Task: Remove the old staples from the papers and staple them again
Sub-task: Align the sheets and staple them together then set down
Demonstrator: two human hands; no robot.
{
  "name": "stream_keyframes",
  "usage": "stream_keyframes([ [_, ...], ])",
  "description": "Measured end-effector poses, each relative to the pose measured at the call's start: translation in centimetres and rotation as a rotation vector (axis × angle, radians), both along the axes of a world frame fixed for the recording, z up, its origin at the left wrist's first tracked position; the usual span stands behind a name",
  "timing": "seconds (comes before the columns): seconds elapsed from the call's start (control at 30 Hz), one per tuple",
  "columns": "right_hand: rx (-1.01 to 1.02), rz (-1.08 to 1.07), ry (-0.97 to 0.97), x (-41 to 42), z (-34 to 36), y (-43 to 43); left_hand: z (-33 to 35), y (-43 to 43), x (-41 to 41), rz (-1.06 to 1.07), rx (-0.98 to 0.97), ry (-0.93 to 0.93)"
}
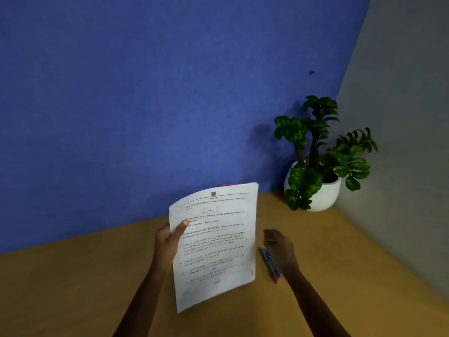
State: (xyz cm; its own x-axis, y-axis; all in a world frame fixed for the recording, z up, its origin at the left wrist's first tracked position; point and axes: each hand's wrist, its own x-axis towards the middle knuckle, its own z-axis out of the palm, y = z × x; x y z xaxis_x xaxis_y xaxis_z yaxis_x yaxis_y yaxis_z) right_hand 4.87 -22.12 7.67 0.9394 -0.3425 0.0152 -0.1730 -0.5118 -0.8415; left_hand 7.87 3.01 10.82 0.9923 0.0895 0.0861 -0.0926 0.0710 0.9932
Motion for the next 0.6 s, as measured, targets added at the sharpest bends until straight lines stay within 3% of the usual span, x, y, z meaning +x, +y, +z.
stream_keyframes([
  [0.17, -0.334, 0.086, 0.406, -0.7, -3.6, -0.8, -0.4, 0.3, 0.2, 0.009, -0.074, 0.032],
  [0.27, -0.459, 0.096, 0.449, -0.9, -4.8, -0.9, -0.6, 0.4, 0.3, 0.001, -0.088, 0.057],
  [0.4, -0.467, 0.064, 0.522, -0.8, -4.9, -1.2, -0.7, 0.4, 0.4, -0.005, -0.085, 0.076],
  [0.47, -0.297, 0.03, 0.593, -0.8, -4.5, -1.4, -0.6, 0.5, 0.6, -0.006, -0.086, 0.085],
  [0.6, 0.429, -0.159, 0.586, -0.9, -3.6, -2.6, -0.5, 0.5, 0.8, -0.016, -0.103, 0.102],
])
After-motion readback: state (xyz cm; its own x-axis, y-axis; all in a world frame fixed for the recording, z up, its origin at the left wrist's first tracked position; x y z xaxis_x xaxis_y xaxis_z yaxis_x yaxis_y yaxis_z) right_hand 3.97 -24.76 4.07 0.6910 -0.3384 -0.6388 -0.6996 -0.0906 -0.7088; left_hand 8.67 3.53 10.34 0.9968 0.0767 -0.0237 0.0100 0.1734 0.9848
